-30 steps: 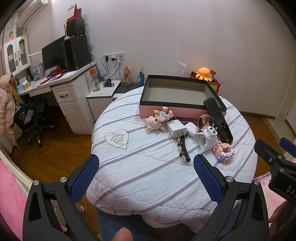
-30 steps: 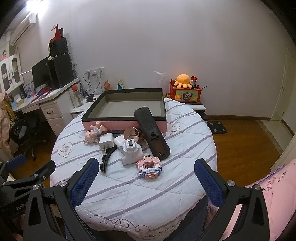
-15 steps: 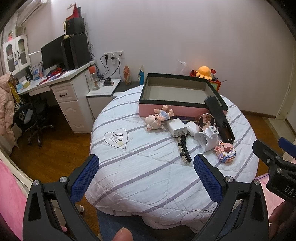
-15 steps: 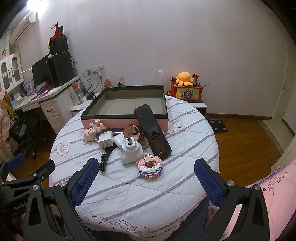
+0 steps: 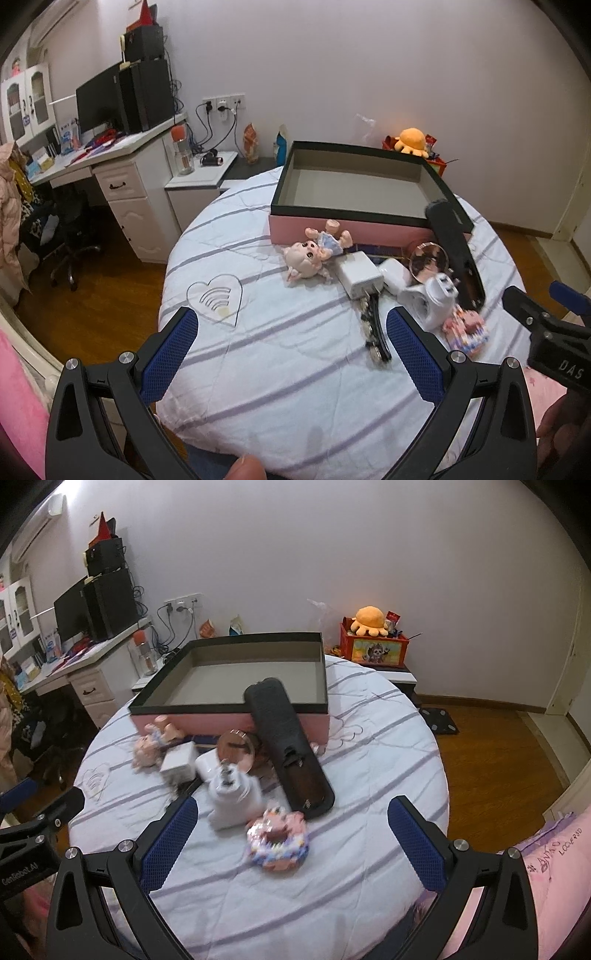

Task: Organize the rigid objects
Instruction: 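Reach the right gripper to the black remote and close on it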

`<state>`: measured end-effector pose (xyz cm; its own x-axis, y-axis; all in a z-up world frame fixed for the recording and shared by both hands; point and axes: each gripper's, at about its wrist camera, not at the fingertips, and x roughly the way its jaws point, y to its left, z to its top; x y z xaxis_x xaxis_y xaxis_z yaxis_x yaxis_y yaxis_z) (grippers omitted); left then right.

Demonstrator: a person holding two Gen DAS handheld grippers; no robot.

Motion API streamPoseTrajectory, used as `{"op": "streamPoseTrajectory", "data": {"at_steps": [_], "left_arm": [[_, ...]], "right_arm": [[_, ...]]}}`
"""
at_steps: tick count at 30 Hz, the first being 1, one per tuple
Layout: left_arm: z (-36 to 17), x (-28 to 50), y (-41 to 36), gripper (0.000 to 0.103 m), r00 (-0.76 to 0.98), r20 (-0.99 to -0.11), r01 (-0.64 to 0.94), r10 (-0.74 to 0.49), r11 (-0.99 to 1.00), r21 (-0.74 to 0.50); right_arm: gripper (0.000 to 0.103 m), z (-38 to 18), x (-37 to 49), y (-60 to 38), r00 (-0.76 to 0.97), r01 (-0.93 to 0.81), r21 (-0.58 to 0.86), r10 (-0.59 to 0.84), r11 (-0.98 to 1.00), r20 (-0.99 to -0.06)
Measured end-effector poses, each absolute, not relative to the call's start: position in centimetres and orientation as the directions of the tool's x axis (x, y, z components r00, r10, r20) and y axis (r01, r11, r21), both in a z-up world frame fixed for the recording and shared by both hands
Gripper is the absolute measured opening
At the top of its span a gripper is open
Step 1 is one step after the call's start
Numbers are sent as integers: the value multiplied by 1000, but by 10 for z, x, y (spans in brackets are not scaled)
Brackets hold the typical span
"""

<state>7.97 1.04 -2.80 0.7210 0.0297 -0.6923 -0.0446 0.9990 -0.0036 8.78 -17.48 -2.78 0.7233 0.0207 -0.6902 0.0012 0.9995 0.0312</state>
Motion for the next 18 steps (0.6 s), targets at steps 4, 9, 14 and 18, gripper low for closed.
{"op": "streamPoseTrajectory", "data": {"at_steps": [4,9,14,18], "left_arm": [[-33,100,10,103,704,-710,-53,29,999,-11],[-41,126,3,103,673,-739,-54,26,998,-14],[-50,150,-4,103,644,-765,-53,23,998,-14],[-53,161,-9,103,636,-771,-46,26,999,-3]], "right_arm": [[103,-33,110,-176,705,-23,-3,14,1000,-709],[103,-45,141,-177,660,-60,-47,4,997,-751],[96,-59,168,-181,614,-101,-72,5,992,-789],[86,-75,185,-182,563,-136,-64,24,989,-826]]}}
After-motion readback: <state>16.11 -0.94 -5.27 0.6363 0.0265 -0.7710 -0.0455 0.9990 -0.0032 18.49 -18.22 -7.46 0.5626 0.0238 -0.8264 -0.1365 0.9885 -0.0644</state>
